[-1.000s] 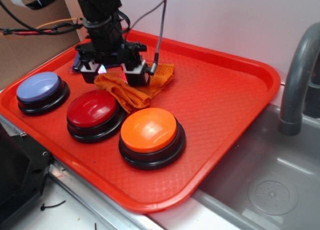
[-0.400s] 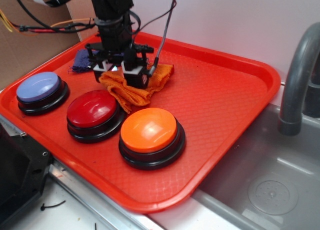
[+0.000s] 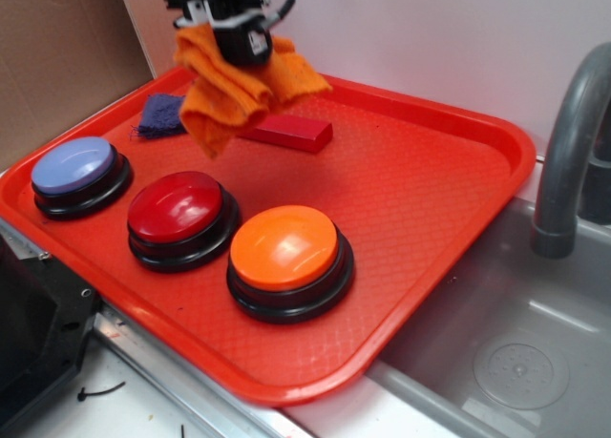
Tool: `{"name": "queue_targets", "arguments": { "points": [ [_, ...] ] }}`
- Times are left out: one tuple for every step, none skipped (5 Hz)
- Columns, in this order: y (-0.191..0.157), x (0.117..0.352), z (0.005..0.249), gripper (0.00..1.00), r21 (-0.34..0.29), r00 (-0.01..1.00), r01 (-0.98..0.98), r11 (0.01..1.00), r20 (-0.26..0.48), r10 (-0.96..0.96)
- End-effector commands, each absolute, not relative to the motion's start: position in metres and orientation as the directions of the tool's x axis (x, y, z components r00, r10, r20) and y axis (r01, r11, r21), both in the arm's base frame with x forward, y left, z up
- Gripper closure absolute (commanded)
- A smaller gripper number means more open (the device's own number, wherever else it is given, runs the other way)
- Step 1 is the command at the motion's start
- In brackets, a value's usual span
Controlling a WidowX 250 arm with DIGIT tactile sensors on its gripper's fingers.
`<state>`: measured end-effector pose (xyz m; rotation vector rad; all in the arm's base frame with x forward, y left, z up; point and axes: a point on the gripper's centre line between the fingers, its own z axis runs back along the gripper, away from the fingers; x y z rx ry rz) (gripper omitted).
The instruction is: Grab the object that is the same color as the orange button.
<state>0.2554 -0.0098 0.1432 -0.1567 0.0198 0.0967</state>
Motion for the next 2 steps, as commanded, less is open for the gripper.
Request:
{"name": "queue_targets", "arguments": {
  "points": [
    [-0.0234,0.2394,0.2345,1.0,-0.176,0.984,-0.029,0.984,0.165,0.059],
    [-0.0164,0.2362,0.2331,1.0,-0.199,0.986,-0.02,0.98,0.157,0.052]
  ]
}}
